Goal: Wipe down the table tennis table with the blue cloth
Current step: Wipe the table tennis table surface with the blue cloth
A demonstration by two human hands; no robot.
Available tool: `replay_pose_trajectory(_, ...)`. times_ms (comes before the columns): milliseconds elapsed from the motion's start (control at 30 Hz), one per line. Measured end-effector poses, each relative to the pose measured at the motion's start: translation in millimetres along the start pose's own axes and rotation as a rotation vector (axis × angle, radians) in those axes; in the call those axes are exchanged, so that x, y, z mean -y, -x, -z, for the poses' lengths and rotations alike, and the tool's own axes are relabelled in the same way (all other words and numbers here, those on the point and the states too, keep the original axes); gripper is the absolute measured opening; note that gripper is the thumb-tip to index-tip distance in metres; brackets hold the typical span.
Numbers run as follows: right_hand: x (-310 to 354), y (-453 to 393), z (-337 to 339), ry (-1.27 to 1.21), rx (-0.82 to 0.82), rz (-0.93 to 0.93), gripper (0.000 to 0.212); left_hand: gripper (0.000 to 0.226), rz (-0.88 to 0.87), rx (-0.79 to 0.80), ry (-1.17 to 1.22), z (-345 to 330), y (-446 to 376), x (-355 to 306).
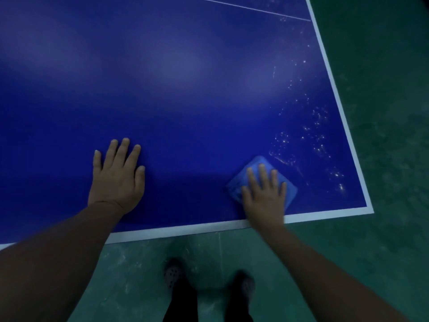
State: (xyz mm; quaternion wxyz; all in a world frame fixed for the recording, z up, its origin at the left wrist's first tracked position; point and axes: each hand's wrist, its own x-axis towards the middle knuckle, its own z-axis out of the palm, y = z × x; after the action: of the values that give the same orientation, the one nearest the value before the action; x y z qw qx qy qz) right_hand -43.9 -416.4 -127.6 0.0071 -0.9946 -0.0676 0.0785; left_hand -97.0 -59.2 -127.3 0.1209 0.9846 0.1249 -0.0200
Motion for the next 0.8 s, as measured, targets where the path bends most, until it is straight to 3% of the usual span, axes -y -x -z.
replay_pose_trajectory(67, -31.3, -13.2, 10.4, -0.066, 0.042, -0.218, 0.062, 0.069, -0.002, -0.002, -0.01, 0.0, -0.3, -1.6)
replay_pose_trajectory(167, -1.3, -12.5, 9.3, -0.141, 0.013, -0.406, 0.059, 0.071, 0.001, 0.013, -0.049, 0.2, 1.3, -4.7)
replay_pose_trajectory(200, 21.9, -6.2, 6.7, -0.145, -0.007, -0.351, 0.06, 0.072, 0.009, 0.022, -0.074, 0.5, 2.4, -4.7)
replay_pose_trajectory(267, 63.3, 13.1, 1.2, -0.13, -0.005, -0.059, 0.061, 0.072, 0.045, 0.04, -0.112, 1.5, 5.4, -4.6)
replay_pose_trajectory(367, 50.2, 23.6, -3.2, -0.08, 0.053, 0.306, 0.059, 0.072, 0.067, 0.026, -0.127, 3.1, 16.5, -6.9)
replay_pose_trajectory(433, -1.4, 9.0, 1.8, -0.06, 0.048, 0.256, 0.061, 0.071, 0.059, -0.006, -0.102, 1.3, 29.7, -15.7)
replay_pose_trajectory(567, -115.1, -20.6, 15.6, -0.045, 0.069, -0.17, 0.061, 0.067, 0.05, -0.005, -0.004, -9.9, 54.4, -62.4)
replay_pose_trajectory(667, -124.0, -23.5, 18.4, -0.123, 0.07, -0.389, 0.06, 0.063, -0.023, -0.002, 0.071, -19.1, 65.8, -120.0)
replay_pose_trajectory(733, -88.5, -15.6, 13.1, -0.15, 0.021, -0.365, 0.057, 0.061, -0.059, -0.015, 0.106, -27.0, 70.3, -157.9)
replay_pose_trajectory(800, -51.3, 1.8, 7.6, -0.142, -0.025, -0.092, 0.057, 0.06, -0.076, -0.04, 0.129, -35.8, 70.9, -191.9)
